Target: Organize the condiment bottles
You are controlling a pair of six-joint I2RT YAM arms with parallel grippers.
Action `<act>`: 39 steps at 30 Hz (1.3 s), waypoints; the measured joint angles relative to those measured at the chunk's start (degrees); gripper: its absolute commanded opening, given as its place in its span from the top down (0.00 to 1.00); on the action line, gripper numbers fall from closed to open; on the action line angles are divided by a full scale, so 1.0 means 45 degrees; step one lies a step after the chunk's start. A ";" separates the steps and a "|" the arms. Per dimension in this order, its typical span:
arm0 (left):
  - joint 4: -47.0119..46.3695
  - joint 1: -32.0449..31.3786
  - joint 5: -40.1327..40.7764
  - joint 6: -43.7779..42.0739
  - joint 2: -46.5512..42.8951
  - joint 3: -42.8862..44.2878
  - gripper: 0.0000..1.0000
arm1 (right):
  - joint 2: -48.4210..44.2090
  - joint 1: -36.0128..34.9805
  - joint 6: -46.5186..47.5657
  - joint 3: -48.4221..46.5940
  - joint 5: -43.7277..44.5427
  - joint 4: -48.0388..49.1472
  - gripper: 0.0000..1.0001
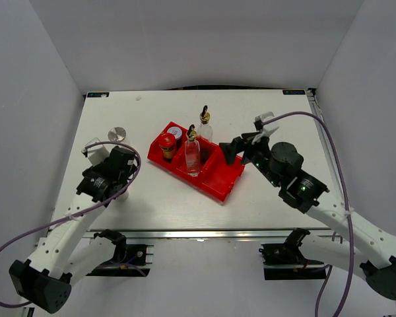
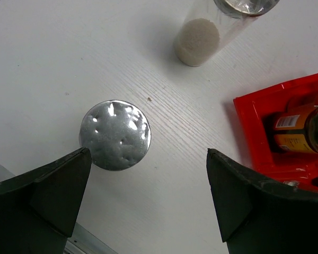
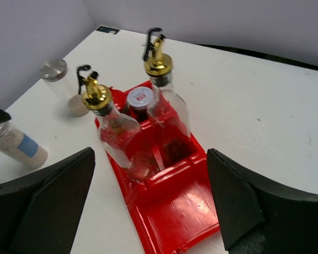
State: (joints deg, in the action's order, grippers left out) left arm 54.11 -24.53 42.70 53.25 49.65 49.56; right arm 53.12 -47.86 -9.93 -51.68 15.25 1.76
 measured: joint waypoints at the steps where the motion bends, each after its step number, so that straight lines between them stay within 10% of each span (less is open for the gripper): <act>1: 0.0044 0.0019 0.0010 0.0053 0.0131 0.0019 0.02 | -0.0291 0.0000 -0.0053 0.0291 0.0301 -0.0044 0.11; 20: -0.1311 0.1161 0.1258 -0.0476 0.2623 0.3546 0.02 | -0.2429 0.0005 -0.0831 0.2943 0.5066 -0.0408 0.11; 28: -0.3755 0.4022 -0.1943 -0.2016 0.6426 0.4590 0.02 | -0.2560 0.0024 -0.0685 0.3157 0.5518 -0.0437 0.11; 39: -0.4308 0.4182 -0.3002 -0.2987 0.9088 0.5659 0.02 | -0.2463 0.0024 -0.0559 0.3162 0.5780 -0.0447 0.11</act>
State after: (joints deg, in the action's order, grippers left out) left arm 34.72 -5.72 29.19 39.81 90.54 75.02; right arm 42.04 -47.75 -12.45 -37.45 41.25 -0.25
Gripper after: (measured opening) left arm 0.983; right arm 0.895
